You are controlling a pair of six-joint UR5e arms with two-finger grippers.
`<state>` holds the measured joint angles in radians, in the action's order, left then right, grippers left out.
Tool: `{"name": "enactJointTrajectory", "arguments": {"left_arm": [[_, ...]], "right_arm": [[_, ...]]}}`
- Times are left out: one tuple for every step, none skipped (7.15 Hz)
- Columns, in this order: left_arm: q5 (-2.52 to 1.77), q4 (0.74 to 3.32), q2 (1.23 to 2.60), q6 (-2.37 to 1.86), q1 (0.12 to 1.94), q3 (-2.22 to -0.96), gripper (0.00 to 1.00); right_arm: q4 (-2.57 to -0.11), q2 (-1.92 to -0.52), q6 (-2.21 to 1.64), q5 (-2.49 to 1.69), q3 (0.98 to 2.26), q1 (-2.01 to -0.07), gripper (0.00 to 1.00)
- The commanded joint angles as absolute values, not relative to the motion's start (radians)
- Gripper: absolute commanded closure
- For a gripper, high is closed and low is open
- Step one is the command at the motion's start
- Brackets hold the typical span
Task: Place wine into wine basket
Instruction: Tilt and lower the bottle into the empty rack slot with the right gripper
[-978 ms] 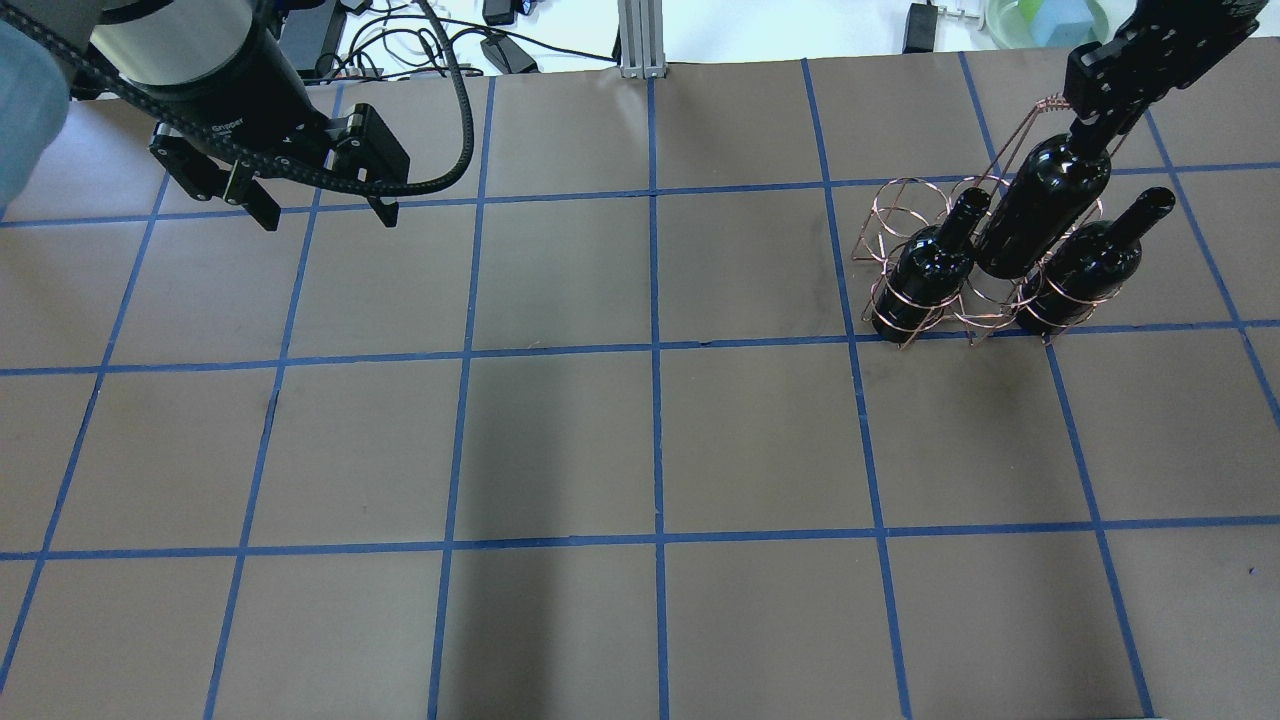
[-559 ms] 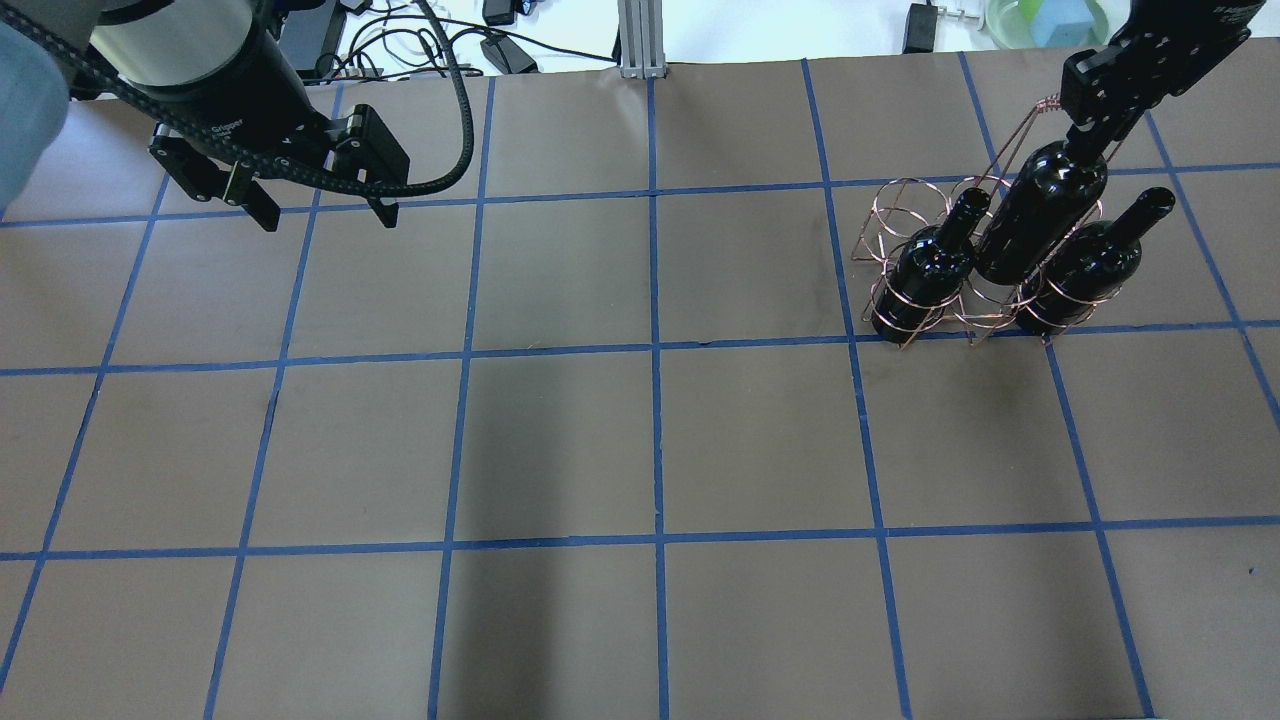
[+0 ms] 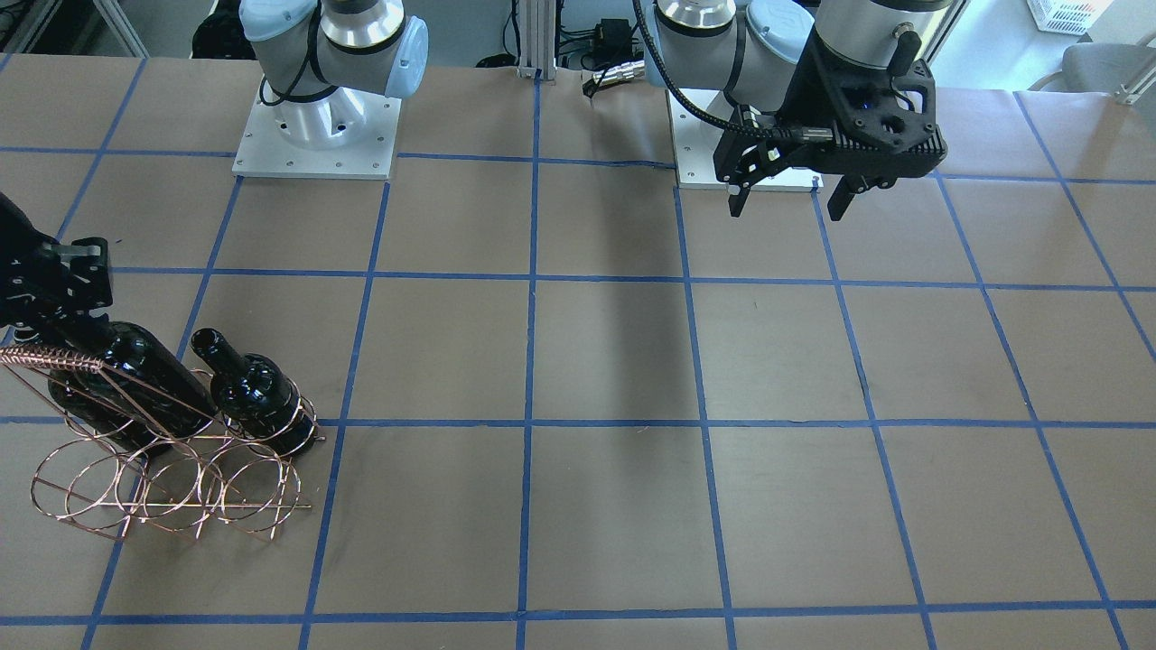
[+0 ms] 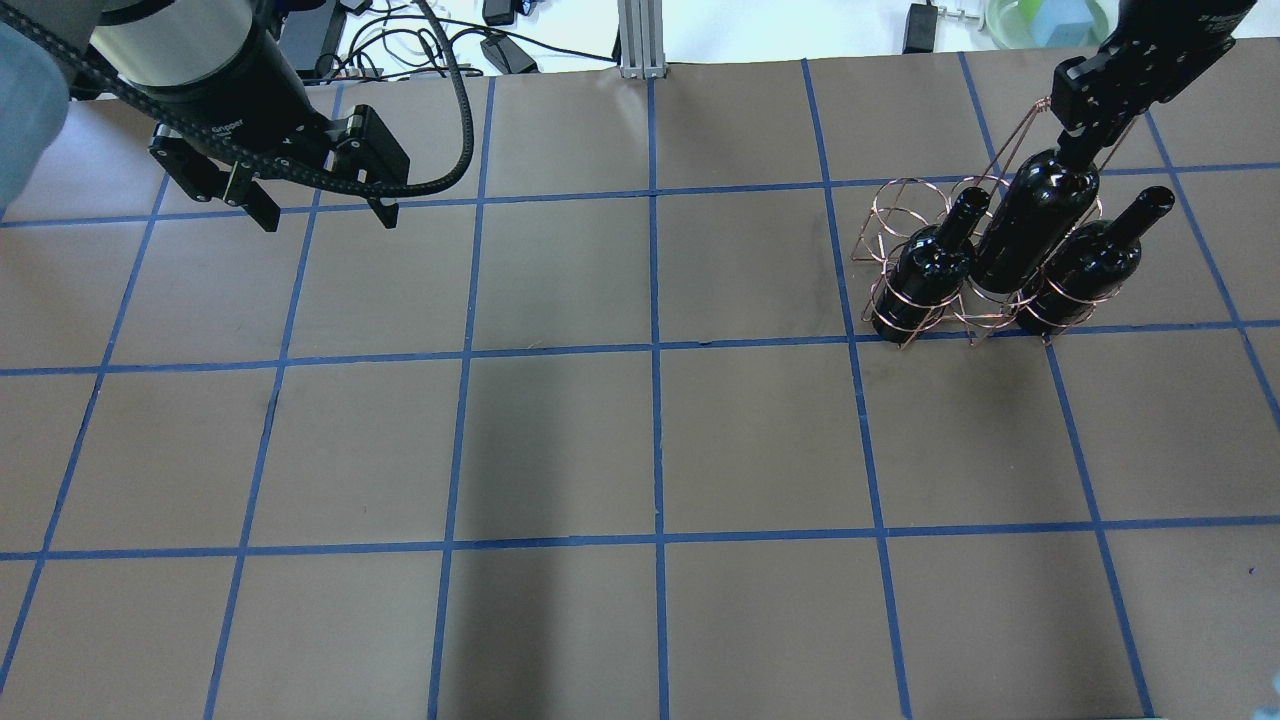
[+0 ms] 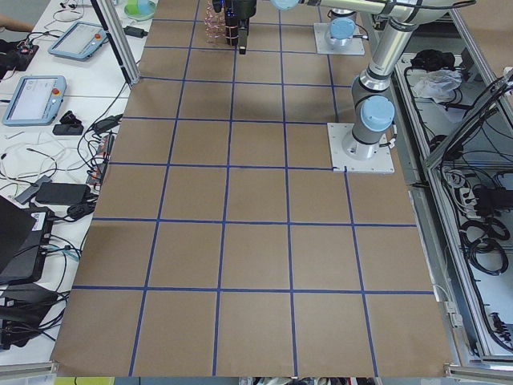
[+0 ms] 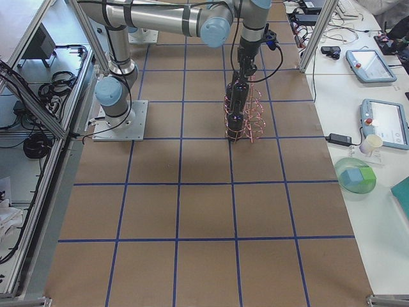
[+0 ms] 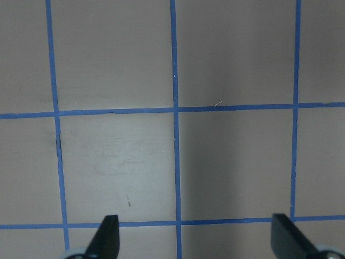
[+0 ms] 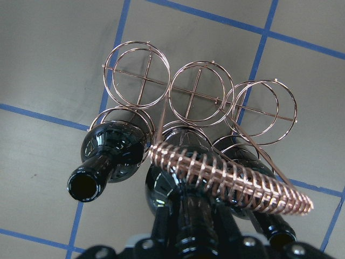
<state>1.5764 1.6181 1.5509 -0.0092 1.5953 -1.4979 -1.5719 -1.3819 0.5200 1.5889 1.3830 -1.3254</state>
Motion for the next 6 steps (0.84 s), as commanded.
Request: {"name": "enactJointTrajectory", "arguments": {"left_arm": [[1.577,1.618,1.551,-0.009,1.595,-1.499,0.0],[1.575,1.618,1.551,-0.009,1.595,-1.499,0.0],[1.575,1.618,1.551,-0.009,1.595,-1.499,0.0],[1.577,1.618,1.551,-0.009,1.595,-1.499,0.0],[1.577,1.618,1.551,-0.009,1.595,-1.499,0.0],[1.577,1.618,1.551,-0.009,1.595,-1.499,0.0]], "right_arm": [[-1.575,-1.379,0.52,1.589,1.388,-1.325,1.0],[-1.575,-1.37,0.522,1.589,1.388,-1.325,1.0],[-1.575,-1.361,0.528,1.591,1.39,-1.325,1.0],[-1.577,-1.359,0.528,1.592,1.394,-1.325,1.0],[-1.577,-1.358,0.528,1.594,1.396,-1.325,1.0],[-1.581,-1.356,0.529,1.592,1.402,-1.325,1.0]]}}
